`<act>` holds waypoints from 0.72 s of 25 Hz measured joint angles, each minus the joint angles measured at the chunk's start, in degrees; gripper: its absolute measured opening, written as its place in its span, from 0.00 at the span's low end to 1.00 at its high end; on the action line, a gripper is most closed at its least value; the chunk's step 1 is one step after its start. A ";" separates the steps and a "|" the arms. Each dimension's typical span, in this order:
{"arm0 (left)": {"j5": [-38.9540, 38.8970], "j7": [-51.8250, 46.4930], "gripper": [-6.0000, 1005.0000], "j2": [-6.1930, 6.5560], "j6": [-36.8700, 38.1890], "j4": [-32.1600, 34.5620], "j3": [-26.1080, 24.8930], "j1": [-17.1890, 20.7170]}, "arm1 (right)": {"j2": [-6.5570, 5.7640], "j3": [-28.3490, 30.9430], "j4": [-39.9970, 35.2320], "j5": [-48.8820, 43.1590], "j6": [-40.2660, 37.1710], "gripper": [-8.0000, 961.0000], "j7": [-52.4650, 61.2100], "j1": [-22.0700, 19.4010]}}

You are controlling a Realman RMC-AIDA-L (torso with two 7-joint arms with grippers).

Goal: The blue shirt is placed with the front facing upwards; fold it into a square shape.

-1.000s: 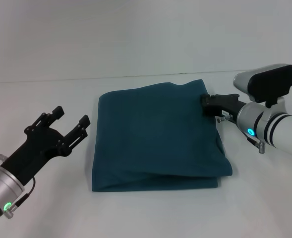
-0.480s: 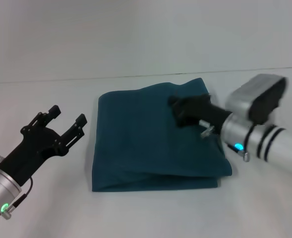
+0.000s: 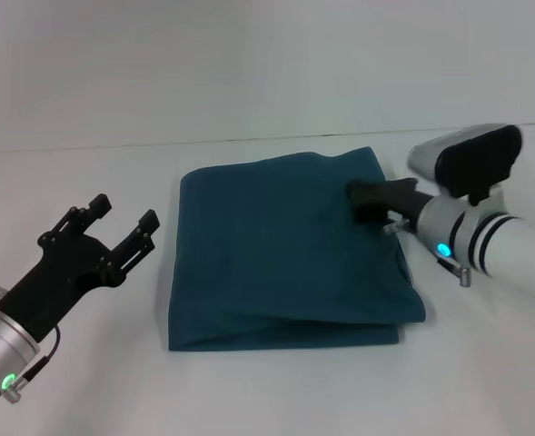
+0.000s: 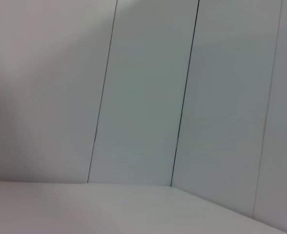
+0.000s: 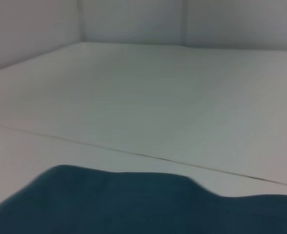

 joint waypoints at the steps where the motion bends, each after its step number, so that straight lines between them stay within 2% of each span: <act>1: 0.01 0.00 0.78 0.00 -0.05 0.00 0.00 0.00 | -0.12 0.90 -0.18 0.00 1.38 0.09 0.93 0.06; 9: 0.09 0.19 0.78 0.00 -0.37 0.04 -0.07 0.00 | -0.27 3.43 -1.58 0.00 5.82 0.11 7.27 -0.23; 12: -0.01 0.60 0.78 0.06 -0.03 0.27 -0.10 0.00 | -0.24 4.70 -4.30 0.00 0.81 0.11 8.92 -3.06; 16: 0.85 -0.57 0.78 0.48 1.19 1.61 -0.08 -0.15 | -0.67 5.07 -12.48 -0.41 -12.27 0.12 17.83 -10.81; 18: 4.17 -3.21 0.78 0.88 1.22 4.16 -0.08 -0.37 | -1.06 4.28 -17.76 -1.31 -17.76 0.12 22.17 -14.76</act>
